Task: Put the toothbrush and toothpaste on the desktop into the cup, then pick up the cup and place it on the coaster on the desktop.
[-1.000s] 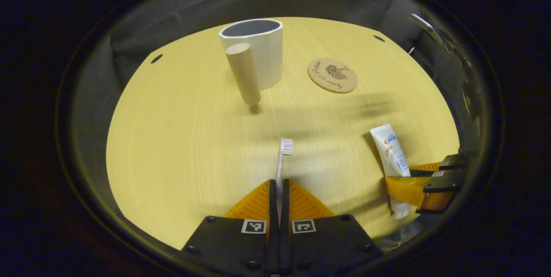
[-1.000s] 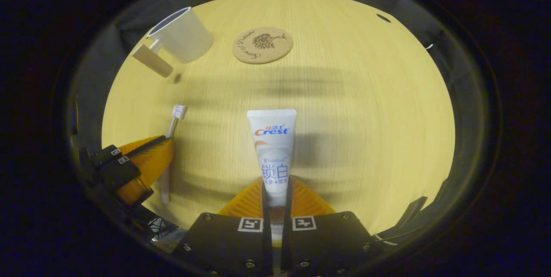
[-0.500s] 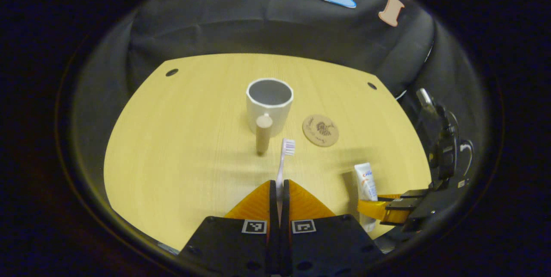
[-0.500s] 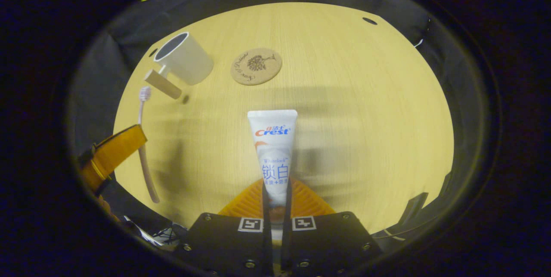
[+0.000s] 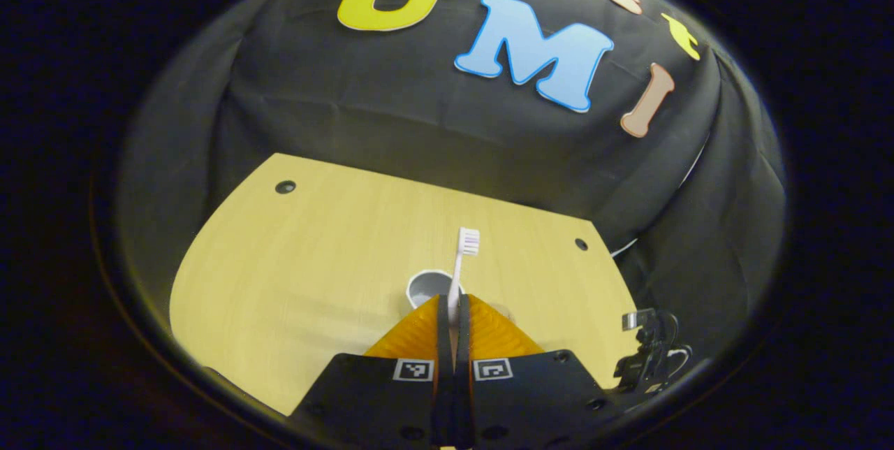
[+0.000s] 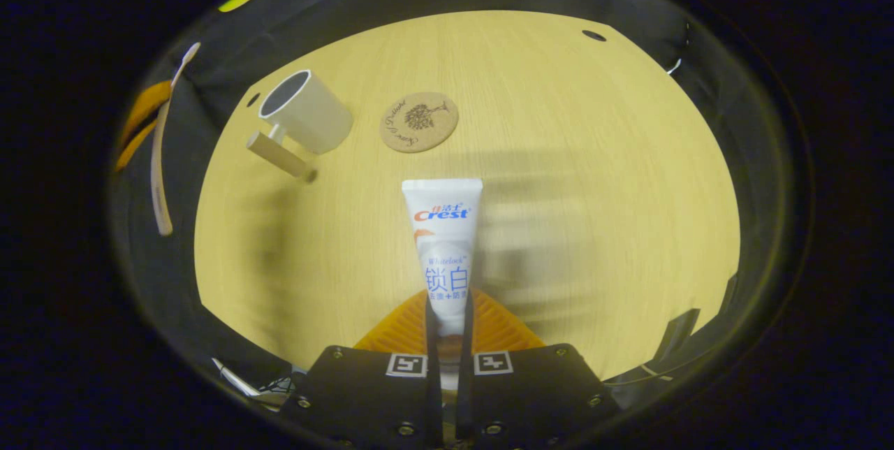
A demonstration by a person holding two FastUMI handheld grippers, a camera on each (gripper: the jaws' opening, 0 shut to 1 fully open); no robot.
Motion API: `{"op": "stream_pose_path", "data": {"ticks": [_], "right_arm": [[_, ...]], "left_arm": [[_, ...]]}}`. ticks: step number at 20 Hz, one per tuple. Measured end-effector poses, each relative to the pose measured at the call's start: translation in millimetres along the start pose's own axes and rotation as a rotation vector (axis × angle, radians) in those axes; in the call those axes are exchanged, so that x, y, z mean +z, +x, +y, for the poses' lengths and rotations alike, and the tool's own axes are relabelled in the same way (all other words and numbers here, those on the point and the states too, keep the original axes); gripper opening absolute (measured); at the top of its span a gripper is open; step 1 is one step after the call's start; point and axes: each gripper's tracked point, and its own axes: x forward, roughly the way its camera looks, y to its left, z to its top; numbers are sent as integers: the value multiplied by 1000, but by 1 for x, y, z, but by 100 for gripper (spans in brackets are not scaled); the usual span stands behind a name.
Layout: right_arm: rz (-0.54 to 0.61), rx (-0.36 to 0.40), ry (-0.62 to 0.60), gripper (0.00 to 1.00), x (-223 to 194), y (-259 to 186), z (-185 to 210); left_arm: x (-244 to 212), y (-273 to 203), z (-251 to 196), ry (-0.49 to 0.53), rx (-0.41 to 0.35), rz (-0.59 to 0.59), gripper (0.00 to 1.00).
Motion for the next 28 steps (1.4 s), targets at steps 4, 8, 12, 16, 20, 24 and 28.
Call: {"op": "stream_pose_path", "data": {"ticks": [4,8,12,16,20,24,28], "right_arm": [[-9,10,9,10,1,-4,1],[-31,11,36,10,5,-10,-6],[-50,-5,72,10,7,-15,-19],[-66,-21,129,10,6,-25,-36],[-66,-48,171,10,0,-32,-55],[-71,-63,194,10,-3,-39,-68],[-72,-76,196,10,-1,-43,-74]], "left_arm": [[37,33,0,-1,-6,-36,7],[52,77,-8,19,-37,-45,7],[52,124,-14,50,-62,-35,7],[40,161,-6,98,-50,-33,7],[21,180,2,112,-42,-23,6],[9,194,7,135,-33,-35,7],[-5,197,14,158,9,-45,7]]}}
